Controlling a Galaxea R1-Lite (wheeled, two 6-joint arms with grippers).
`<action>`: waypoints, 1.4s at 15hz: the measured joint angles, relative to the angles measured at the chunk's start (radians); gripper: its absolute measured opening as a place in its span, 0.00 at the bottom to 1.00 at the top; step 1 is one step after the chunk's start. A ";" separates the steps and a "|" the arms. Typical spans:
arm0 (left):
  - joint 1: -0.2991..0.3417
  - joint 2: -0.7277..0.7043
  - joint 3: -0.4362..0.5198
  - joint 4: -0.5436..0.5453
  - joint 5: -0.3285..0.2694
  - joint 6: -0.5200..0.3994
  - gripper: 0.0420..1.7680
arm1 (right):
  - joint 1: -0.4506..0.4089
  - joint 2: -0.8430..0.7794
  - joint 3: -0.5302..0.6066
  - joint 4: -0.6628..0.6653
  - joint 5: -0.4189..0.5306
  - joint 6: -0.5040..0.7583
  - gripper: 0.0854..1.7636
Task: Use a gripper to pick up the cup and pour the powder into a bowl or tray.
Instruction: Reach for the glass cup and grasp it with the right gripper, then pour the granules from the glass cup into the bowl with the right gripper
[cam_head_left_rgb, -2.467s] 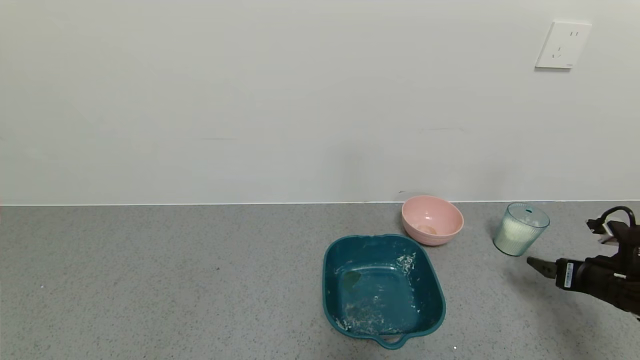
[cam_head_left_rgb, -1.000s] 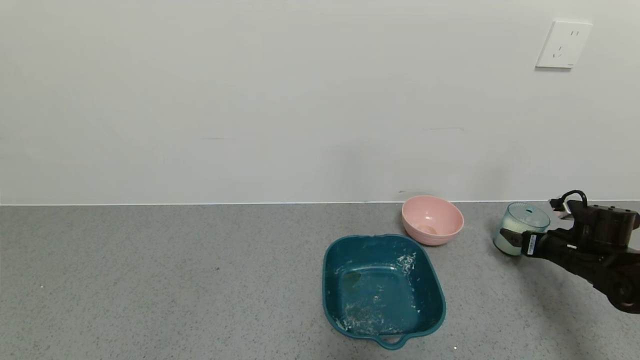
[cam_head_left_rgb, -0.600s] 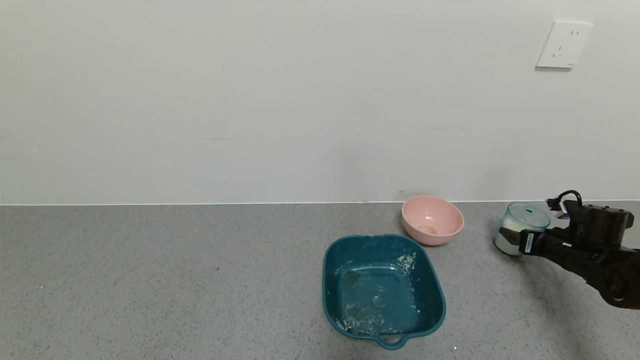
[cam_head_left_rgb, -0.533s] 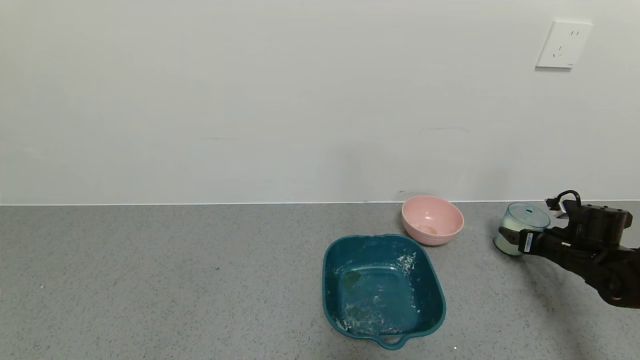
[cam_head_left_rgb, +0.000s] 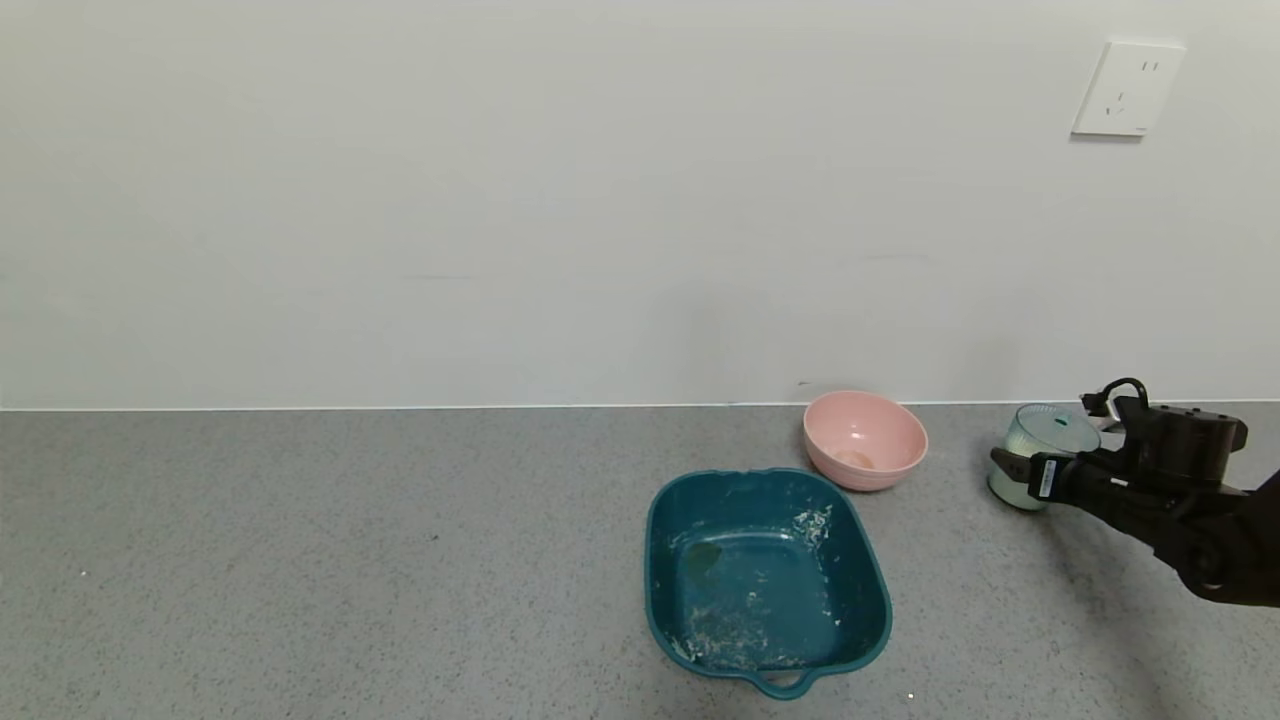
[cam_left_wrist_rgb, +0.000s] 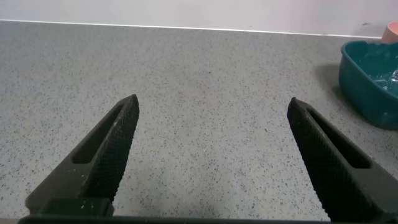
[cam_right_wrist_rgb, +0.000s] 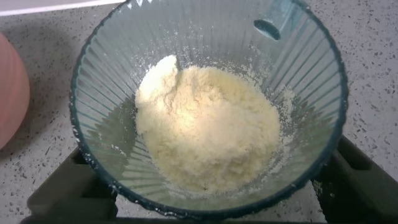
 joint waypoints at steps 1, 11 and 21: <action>0.000 0.000 0.000 0.000 0.000 0.000 0.97 | 0.000 0.003 -0.003 0.000 0.000 0.000 0.97; 0.000 0.000 0.000 0.000 0.000 0.000 0.97 | -0.001 0.007 0.000 0.002 -0.004 0.000 0.75; 0.000 0.000 0.000 -0.001 0.000 0.000 0.97 | 0.016 -0.143 -0.039 0.244 -0.009 -0.074 0.75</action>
